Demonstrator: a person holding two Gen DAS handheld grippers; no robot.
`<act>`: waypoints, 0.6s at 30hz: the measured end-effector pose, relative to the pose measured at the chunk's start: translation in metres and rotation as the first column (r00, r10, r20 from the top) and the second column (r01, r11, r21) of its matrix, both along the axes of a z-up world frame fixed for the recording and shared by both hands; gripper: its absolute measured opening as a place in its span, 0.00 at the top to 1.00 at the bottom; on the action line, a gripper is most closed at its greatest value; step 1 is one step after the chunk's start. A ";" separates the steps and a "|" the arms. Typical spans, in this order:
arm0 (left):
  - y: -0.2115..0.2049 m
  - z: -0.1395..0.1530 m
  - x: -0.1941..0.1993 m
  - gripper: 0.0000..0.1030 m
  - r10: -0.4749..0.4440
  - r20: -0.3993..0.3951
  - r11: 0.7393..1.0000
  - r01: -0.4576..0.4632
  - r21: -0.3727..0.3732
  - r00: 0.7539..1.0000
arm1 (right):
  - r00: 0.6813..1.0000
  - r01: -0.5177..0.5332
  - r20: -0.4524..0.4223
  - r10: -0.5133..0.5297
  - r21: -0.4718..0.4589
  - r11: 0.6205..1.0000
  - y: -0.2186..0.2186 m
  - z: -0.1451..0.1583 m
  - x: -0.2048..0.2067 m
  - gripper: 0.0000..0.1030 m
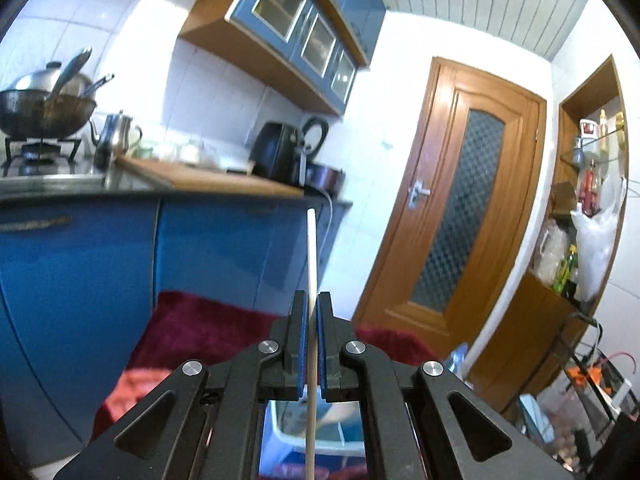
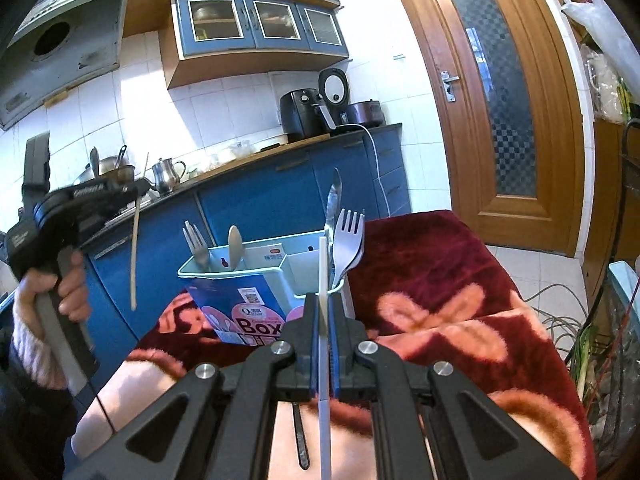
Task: Organize utensils
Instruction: 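Lower the left tool's chopstick into the Box holder and open it while the right tool drops its chopstick in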
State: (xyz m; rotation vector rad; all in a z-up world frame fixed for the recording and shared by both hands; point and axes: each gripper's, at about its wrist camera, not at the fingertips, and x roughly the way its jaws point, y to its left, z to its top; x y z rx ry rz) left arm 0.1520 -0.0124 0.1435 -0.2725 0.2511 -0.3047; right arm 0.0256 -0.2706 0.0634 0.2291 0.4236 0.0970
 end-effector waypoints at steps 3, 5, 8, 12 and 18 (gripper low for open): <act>-0.007 0.002 0.004 0.96 0.018 0.059 1.000 -0.018 -0.006 0.998 | 1.000 -0.001 0.003 0.001 0.003 1.000 -0.001 -0.001 0.001 0.94; -0.010 0.001 0.005 0.96 0.031 0.098 0.999 -0.030 -0.013 0.995 | 1.000 -0.003 0.008 0.003 0.001 1.000 -0.001 0.000 0.002 0.94; -0.011 -0.001 0.009 0.96 0.065 0.135 0.998 -0.061 -0.028 0.989 | 1.000 -0.004 0.011 0.004 -0.006 1.000 -0.002 0.002 0.005 0.94; -0.010 -0.010 0.016 0.96 0.103 0.153 0.994 -0.095 -0.061 0.983 | 1.000 -0.002 0.016 0.003 -0.021 1.000 -0.002 0.005 0.011 0.94; -0.014 -0.023 0.024 0.96 0.138 0.178 0.990 -0.128 -0.066 0.974 | 0.999 0.005 0.046 -0.003 -0.045 0.999 0.000 0.016 0.020 0.94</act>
